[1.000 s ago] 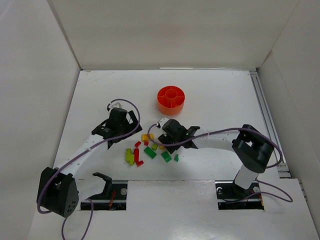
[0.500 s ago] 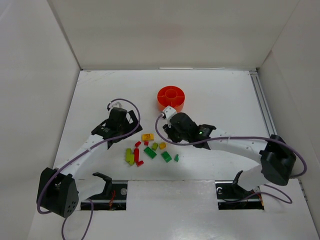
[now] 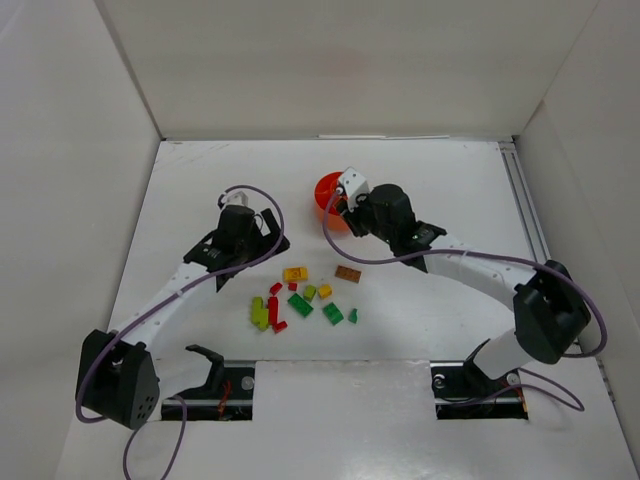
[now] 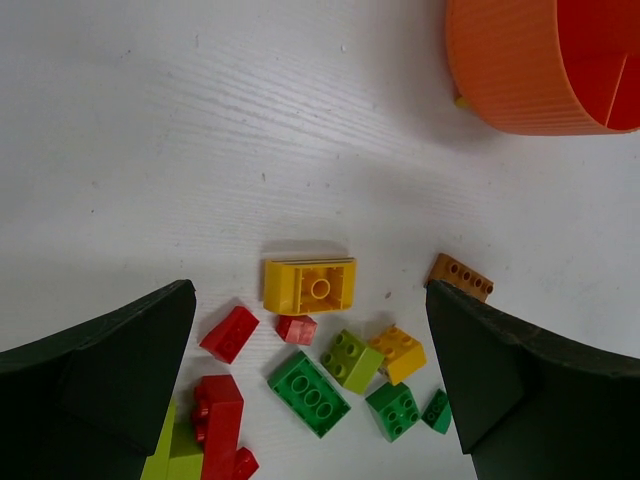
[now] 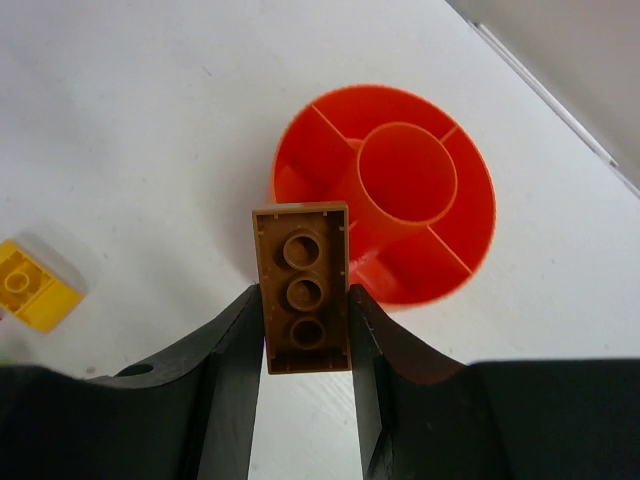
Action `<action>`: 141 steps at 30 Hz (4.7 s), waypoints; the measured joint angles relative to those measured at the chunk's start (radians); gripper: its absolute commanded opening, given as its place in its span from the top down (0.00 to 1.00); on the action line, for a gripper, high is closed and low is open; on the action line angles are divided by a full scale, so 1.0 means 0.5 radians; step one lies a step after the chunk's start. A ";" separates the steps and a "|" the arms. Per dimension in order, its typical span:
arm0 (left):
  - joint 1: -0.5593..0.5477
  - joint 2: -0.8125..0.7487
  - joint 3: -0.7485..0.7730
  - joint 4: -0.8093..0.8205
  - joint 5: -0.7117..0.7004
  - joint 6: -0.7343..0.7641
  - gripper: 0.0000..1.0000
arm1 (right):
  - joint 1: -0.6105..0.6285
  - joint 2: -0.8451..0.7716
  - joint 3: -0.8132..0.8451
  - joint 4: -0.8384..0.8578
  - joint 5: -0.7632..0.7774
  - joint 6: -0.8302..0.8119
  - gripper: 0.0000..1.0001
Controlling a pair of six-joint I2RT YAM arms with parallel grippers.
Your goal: Sort the legos into containers by color
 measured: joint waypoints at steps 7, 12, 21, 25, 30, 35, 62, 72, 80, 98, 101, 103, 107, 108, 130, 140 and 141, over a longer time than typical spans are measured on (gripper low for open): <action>0.000 0.043 0.022 0.047 0.000 0.043 0.01 | -0.002 0.186 0.002 0.320 0.057 0.022 0.75; 0.000 0.050 0.037 0.059 -0.009 0.075 0.01 | -0.009 0.274 0.023 0.536 0.095 0.063 0.73; 0.000 0.059 0.043 0.061 -0.025 0.105 0.01 | -0.025 0.360 0.030 0.665 0.281 0.126 0.73; 0.000 0.078 0.048 0.070 -0.025 0.118 0.01 | -0.115 0.359 0.011 0.724 0.214 0.163 0.70; 0.000 0.101 0.049 0.089 -0.025 0.134 0.01 | -0.237 0.352 -0.050 0.806 0.018 0.141 0.68; 0.000 0.121 0.049 0.091 -0.025 0.140 0.01 | -0.263 0.364 -0.078 0.861 -0.163 0.115 0.65; 0.000 0.121 0.049 0.091 -0.025 0.140 0.01 | -0.312 0.510 -0.192 1.074 -0.272 0.188 0.41; 0.000 0.120 0.055 0.090 -0.025 0.141 0.01 | -0.312 0.499 -0.223 1.102 -0.275 0.200 0.38; 0.000 0.101 0.073 0.089 -0.019 0.137 0.01 | -0.285 0.061 -0.295 0.717 -0.243 0.181 0.32; 0.000 0.085 -0.014 0.076 0.086 0.029 0.01 | 0.227 0.048 -0.246 -0.777 -0.078 0.081 0.30; 0.000 0.059 -0.047 0.074 0.096 0.012 0.01 | 0.230 0.210 -0.173 -0.804 -0.073 0.053 0.30; 0.000 0.033 -0.070 0.072 0.098 0.002 0.01 | 0.240 0.290 -0.126 -0.813 -0.069 0.027 0.30; 0.000 -0.005 -0.085 0.050 0.095 -0.011 0.01 | 0.253 0.362 -0.074 -0.814 -0.054 0.002 0.30; 0.000 -0.013 -0.086 0.047 0.095 -0.011 0.01 | 0.253 0.376 -0.060 -0.813 -0.051 -0.002 0.30; 0.000 -0.085 -0.099 0.031 0.066 -0.019 0.01 | 0.253 0.506 0.029 -0.681 -0.020 0.011 0.76; 0.000 -0.110 -0.103 0.031 0.066 -0.020 0.01 | 0.212 -0.098 0.024 -0.584 -0.011 0.046 0.79; 0.000 -0.113 -0.103 0.031 0.063 -0.020 0.01 | 0.182 -0.154 0.024 -0.542 -0.014 0.050 0.79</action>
